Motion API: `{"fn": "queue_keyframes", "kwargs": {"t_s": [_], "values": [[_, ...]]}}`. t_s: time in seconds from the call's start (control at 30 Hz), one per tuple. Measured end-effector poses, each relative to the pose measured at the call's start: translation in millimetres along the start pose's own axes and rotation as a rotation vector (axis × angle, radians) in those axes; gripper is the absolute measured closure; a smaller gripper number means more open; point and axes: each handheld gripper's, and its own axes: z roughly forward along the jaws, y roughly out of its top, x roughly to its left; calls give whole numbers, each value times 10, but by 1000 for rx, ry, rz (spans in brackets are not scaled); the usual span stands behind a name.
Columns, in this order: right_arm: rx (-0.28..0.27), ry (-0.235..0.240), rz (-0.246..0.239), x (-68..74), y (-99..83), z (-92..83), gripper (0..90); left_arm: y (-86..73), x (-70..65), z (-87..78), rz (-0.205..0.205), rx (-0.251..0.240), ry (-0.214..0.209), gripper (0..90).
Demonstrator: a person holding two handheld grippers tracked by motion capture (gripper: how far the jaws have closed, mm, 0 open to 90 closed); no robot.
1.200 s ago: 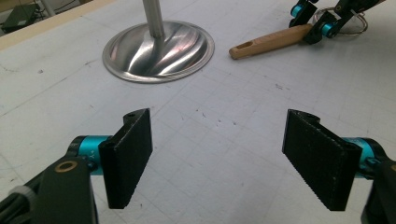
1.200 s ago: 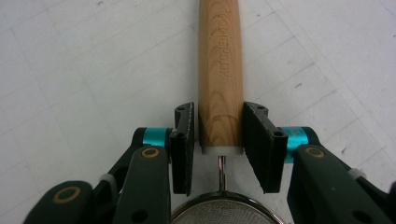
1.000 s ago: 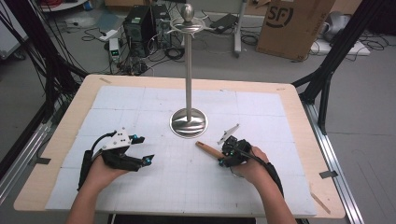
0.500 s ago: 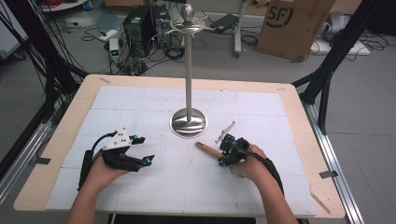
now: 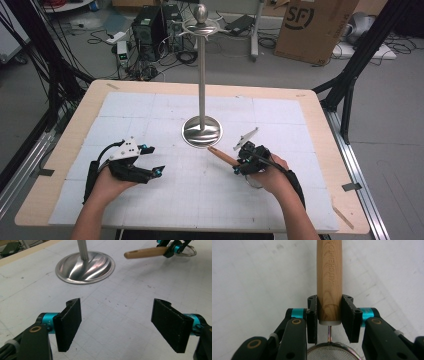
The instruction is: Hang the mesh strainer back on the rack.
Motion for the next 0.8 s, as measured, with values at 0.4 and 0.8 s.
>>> {"fn": "queue_keyframes", "kwargs": {"t_s": [0.4, 0.8], "values": [[-300, -5, 5, -35, -22, -448, 683, 2, -3, -7, -3, -5, 3, 249], [-472, -22, 9, -69, 77, -752, 682, 1, 7, -26, -9, -16, 0, 249]]}}
